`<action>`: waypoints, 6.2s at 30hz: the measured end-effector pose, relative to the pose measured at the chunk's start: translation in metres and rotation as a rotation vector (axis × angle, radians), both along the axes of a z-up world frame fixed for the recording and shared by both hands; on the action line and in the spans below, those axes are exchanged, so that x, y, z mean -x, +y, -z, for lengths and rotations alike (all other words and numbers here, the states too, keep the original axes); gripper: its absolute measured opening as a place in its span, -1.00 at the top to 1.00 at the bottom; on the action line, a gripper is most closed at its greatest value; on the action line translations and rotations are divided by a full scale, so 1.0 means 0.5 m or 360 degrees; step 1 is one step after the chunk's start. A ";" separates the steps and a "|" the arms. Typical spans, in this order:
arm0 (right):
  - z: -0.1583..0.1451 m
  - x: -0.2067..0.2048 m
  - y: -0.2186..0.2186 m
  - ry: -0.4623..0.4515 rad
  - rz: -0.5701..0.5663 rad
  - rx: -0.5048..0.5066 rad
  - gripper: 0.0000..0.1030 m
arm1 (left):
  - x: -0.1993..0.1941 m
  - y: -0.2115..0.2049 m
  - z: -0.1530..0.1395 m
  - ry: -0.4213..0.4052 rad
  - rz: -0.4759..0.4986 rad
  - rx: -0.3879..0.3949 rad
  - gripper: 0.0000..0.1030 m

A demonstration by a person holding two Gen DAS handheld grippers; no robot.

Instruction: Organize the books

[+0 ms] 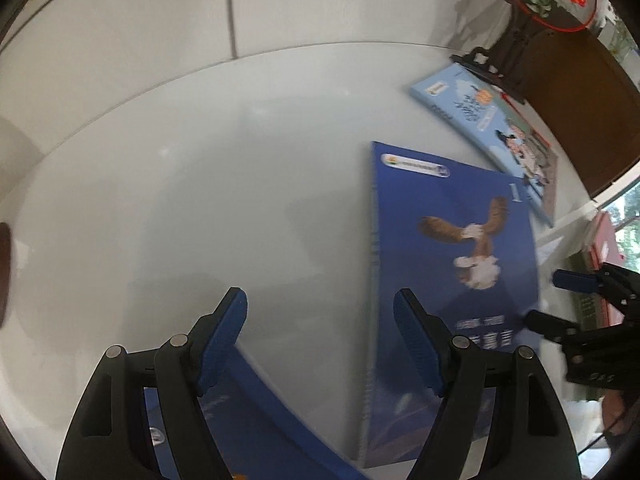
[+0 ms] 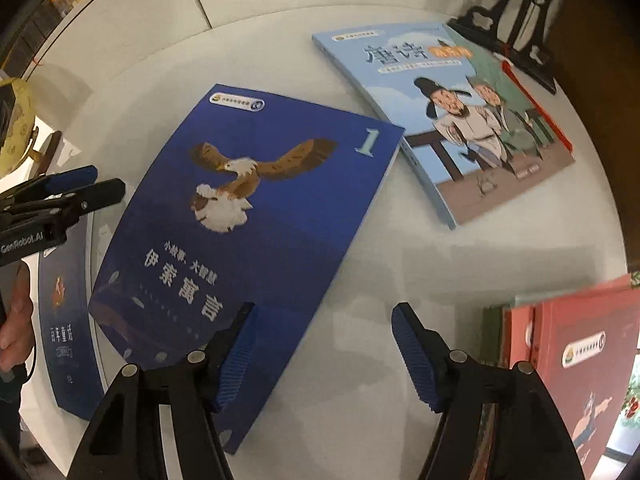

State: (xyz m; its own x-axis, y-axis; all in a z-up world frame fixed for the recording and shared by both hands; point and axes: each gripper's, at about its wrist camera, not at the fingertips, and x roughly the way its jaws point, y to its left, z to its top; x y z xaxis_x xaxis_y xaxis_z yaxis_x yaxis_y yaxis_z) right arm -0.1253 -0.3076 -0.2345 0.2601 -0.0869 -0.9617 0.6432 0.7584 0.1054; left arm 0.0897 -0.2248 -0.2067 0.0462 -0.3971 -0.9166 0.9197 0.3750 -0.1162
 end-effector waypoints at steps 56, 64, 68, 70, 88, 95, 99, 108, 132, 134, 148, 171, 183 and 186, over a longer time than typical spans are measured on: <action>-0.038 0.078 0.243 -0.0159 -0.0127 0.0016 -0.37 | 0.062 -0.019 0.038 0.0866 -0.0313 0.0013 0.69; 0.002 0.083 0.273 -0.0137 -0.0014 0.0027 -0.44 | 0.051 -0.013 0.044 0.0928 -0.0379 -0.0049 0.68; 0.004 0.080 0.257 -0.0196 0.0058 0.0025 -0.53 | 0.052 -0.017 0.040 0.0924 -0.0391 -0.0075 0.68; 0.007 0.076 0.253 -0.0172 0.0066 0.0086 -0.60 | 0.050 -0.016 0.049 0.0987 -0.0422 -0.0103 0.68; 0.004 0.044 0.202 -0.0006 0.0194 0.0492 -0.70 | 0.053 -0.033 0.049 0.1038 -0.0392 -0.0111 0.68; 0.004 0.008 0.189 -0.0019 0.0086 0.0550 -0.70 | 0.048 -0.036 0.048 0.1032 -0.0372 -0.0105 0.68; 0.005 -0.009 0.182 -0.0049 0.0055 0.0572 -0.71 | 0.043 -0.042 0.044 0.1038 -0.0375 -0.0093 0.68; -0.004 -0.027 0.201 -0.0058 -0.0060 0.0660 0.31 | 0.054 -0.064 0.038 0.1013 -0.0313 -0.0092 0.67; -0.064 0.036 0.270 -0.0050 -0.0124 0.0648 0.50 | 0.096 -0.046 0.032 0.1111 -0.0306 -0.0110 0.70; -0.062 0.045 0.256 -0.0076 -0.0063 0.0596 0.50 | 0.102 -0.050 0.029 0.1070 -0.0283 -0.0118 0.70; -0.044 0.173 0.234 -0.0223 0.0097 0.0021 -0.13 | 0.091 -0.051 0.064 0.1166 -0.0389 -0.0224 0.70; 0.065 0.231 0.119 -0.1182 0.0763 -0.0959 -0.16 | 0.044 -0.069 0.071 0.1151 -0.0386 -0.0297 0.70; -0.036 0.114 0.048 -0.0505 0.0420 -0.0263 -0.17 | 0.026 -0.071 0.074 0.1152 -0.0327 -0.0273 0.70; -0.014 0.079 0.007 -0.0343 0.0370 -0.0182 -0.13 | 0.029 -0.071 0.072 0.1132 -0.0305 -0.0255 0.70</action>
